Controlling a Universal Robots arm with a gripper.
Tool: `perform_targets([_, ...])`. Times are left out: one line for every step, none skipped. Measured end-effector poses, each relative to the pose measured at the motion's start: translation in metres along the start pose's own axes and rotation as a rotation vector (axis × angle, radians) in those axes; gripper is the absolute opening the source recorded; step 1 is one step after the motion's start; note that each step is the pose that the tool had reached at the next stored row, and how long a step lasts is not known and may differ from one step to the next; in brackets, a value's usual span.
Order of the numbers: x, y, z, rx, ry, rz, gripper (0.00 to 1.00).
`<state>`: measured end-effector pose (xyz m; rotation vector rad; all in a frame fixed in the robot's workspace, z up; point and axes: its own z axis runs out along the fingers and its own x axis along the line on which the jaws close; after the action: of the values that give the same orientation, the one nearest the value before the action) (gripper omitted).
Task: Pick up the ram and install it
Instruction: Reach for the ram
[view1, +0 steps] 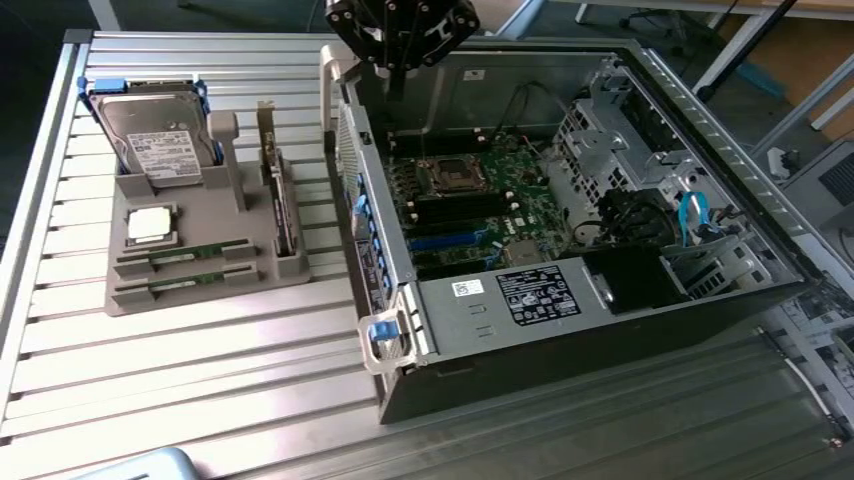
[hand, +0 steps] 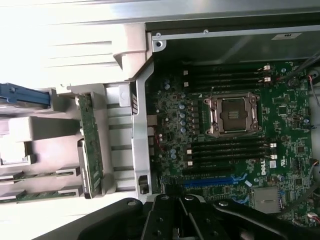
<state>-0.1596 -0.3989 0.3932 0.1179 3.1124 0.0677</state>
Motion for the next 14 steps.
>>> perform_targets([0.002, -0.0002, -0.0001, 0.0001, 0.0000, 0.000, 0.11])
perform_targets([0.004, -0.0003, -0.0001, 0.0001, 0.0000, 0.000, 0.11])
perform_targets([0.006, -0.0004, -0.0002, 0.0000, 0.0000, 0.000, 0.11])
perform_targets([0.007, -0.0005, -0.0002, 0.0001, 0.0000, 0.000, 0.11])
perform_targets([0.009, -0.0007, -0.0003, 0.0001, 0.0001, 0.000, 0.11])
perform_targets([0.011, -0.0008, -0.0003, 0.0000, 0.0000, 0.000, 0.11])
perform_targets([0.014, -0.0010, -0.0004, 0.0001, 0.0001, 0.000, 0.11])
perform_targets([0.017, -0.0011, -0.0005, 0.0001, 0.0001, 0.000, 0.11])
perform_targets([0.020, -0.0013, -0.0006, 0.0001, 0.0001, 0.000, 0.11])
perform_targets([0.023, -0.0015, -0.0006, 0.0001, 0.0001, 0.000, 0.11])
perform_targets([0.025, -0.0017, -0.0007, 0.0001, 0.0001, 0.000, 0.11])
perform_targets([0.028, -0.0019, -0.0007, 0.0000, 0.0000, 0.000, 0.11])
perform_targets([0.031, -0.0021, -0.0008, 0.0000, 0.0000, 0.000, 0.11])
perform_targets([0.033, -0.0023, -0.0009, 0.0000, 0.0000, 0.000, 0.11])
